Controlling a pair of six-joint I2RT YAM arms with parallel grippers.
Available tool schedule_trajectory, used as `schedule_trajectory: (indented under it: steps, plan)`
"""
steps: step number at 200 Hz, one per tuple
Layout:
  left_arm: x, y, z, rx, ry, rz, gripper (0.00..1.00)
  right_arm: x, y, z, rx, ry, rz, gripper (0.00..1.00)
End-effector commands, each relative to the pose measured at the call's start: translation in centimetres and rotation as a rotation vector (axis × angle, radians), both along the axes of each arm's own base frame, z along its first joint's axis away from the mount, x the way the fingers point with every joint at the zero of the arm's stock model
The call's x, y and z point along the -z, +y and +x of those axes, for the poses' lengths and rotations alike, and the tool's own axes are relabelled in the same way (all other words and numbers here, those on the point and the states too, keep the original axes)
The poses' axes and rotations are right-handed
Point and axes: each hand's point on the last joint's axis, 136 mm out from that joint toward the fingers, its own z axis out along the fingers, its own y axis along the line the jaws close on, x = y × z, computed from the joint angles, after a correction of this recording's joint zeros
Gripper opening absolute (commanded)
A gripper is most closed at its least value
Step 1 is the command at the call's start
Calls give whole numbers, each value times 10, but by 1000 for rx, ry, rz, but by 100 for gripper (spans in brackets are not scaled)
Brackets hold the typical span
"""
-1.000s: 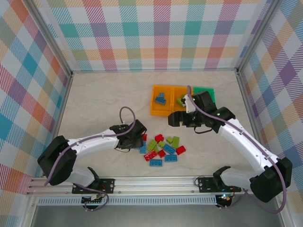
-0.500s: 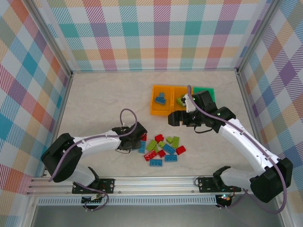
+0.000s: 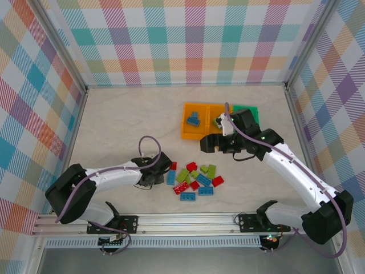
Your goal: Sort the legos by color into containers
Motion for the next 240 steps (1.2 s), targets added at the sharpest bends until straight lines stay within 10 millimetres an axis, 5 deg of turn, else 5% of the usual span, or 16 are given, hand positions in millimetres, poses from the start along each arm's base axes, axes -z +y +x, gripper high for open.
schedule_trajectory:
  steps: [1, 40, 65, 86, 113, 158, 197, 240]
  plan:
    - [-6, -5, 7, -16, -20, -40, 31, 7, 14, -20, -103, 50, 25, 86]
    - [-79, -35, 40, 87, -185, -128, 26, 20, 34, -49, -252, 137, 28, 86]
    - [-140, -73, 85, 189, -322, -145, 26, 25, 29, -42, -196, 115, 0, 85]
    - [-166, -109, 128, 248, -381, -111, 26, 25, 21, -34, -122, 70, -19, 86]
    - [-173, -140, 188, 258, -435, -51, 26, 25, 5, -31, -52, 25, -64, 86]
    - [-141, -164, 256, 240, -393, -51, 30, 23, -10, -35, -11, -17, -90, 86]
    - [-140, -170, 263, 262, -382, -47, 44, 26, -12, -32, 2, -28, -99, 87]
    - [-186, -166, 249, 282, -434, -105, 48, 33, -12, -22, 28, -34, -119, 87]
